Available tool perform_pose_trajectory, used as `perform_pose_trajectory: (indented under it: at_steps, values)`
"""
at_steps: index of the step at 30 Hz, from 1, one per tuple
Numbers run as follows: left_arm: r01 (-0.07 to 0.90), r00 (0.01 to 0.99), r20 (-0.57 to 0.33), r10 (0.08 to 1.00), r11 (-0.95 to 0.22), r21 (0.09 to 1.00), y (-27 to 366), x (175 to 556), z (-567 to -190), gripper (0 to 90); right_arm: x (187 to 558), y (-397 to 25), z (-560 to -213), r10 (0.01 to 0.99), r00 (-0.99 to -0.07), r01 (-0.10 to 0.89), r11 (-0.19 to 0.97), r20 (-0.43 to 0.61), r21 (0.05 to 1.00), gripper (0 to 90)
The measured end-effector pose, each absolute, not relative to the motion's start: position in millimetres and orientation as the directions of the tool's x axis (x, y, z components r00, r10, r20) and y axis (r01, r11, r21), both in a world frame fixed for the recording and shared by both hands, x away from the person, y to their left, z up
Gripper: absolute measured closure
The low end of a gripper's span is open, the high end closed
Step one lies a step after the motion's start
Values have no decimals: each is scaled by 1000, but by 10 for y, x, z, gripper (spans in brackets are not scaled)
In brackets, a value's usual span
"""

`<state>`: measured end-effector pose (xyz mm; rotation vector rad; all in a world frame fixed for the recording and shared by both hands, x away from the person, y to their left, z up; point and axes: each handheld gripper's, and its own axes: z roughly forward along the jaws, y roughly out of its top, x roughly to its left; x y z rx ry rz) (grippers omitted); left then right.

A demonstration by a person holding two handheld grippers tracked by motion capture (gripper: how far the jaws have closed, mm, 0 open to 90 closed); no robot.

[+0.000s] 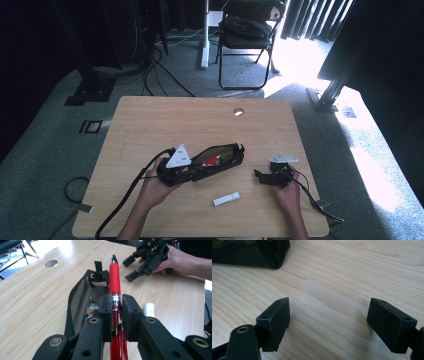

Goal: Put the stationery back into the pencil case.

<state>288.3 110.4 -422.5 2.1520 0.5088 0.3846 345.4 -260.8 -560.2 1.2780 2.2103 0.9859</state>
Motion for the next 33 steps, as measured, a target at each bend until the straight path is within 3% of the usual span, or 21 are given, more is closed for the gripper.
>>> perform_pose_trajectory:
  at_steps: [33]
  values:
    - [241,864,70,498,-532,812,1040,3136,-4190,797,3454,-2608,-5601,866,-501,582,332,5,742,185]
